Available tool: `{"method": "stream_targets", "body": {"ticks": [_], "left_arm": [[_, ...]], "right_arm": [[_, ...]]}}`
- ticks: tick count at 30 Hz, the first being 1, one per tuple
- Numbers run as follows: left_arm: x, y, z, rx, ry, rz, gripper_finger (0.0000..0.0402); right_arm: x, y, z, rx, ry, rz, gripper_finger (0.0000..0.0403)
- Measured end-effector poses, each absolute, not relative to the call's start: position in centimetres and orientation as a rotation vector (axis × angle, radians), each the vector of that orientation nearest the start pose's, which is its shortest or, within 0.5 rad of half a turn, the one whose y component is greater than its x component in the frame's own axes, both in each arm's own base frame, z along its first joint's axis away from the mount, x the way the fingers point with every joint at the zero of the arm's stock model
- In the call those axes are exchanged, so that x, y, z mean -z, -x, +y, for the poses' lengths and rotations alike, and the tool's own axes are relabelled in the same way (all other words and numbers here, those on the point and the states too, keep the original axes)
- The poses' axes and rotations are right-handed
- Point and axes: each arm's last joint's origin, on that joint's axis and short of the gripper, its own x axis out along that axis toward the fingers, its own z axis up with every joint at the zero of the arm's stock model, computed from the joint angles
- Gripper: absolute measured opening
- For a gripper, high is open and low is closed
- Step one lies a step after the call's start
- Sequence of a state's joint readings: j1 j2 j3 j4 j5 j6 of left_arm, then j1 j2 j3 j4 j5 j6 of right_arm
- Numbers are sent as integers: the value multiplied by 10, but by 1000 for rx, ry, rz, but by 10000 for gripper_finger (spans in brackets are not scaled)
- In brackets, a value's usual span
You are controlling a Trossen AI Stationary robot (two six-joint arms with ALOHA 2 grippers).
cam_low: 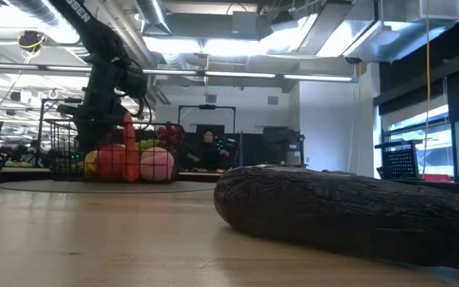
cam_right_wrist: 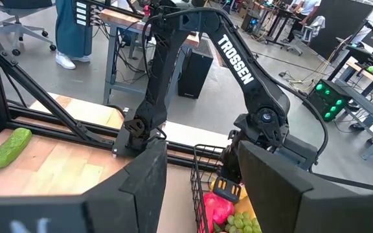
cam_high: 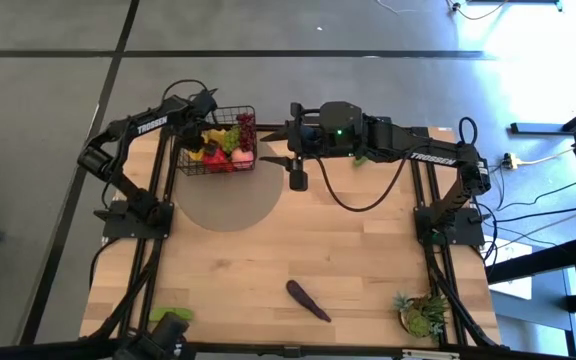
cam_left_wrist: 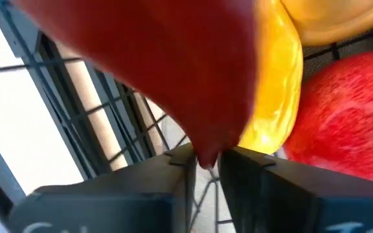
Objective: Build produce basket
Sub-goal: Put the red chilli pepper into the black wire basket, then put the violet eggplant into the black wire basket
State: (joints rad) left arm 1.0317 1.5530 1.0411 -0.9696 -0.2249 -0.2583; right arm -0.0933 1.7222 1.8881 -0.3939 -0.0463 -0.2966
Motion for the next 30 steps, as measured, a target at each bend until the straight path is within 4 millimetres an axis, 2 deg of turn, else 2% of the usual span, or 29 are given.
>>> {"method": "stream_targets", "body": {"ticks": [7, 15, 19, 22, 26, 30], "left_arm": [[-204, -131, 234, -1183, 741, 1345, 92], [-207, -132, 229, -1176, 766, 1344, 99], [-218, -132, 220, -1192, 754, 1323, 100], [-232, -131, 212, -1216, 709, 1278, 100], [-251, -128, 199, -1246, 674, 1185, 100], [-273, -127, 180, -1237, 675, 1050, 100]], "right_arm": [[-442, -384, -35, 13, 279, 233, 192], [-442, -384, -35, 14, 280, 233, 192], [-445, -380, -35, 22, 280, 242, 192], [-447, -372, -36, 100, 285, 278, 192], [-447, -362, -38, 186, 291, 355, 192], [-447, -352, -39, 235, 224, 406, 192]]}}
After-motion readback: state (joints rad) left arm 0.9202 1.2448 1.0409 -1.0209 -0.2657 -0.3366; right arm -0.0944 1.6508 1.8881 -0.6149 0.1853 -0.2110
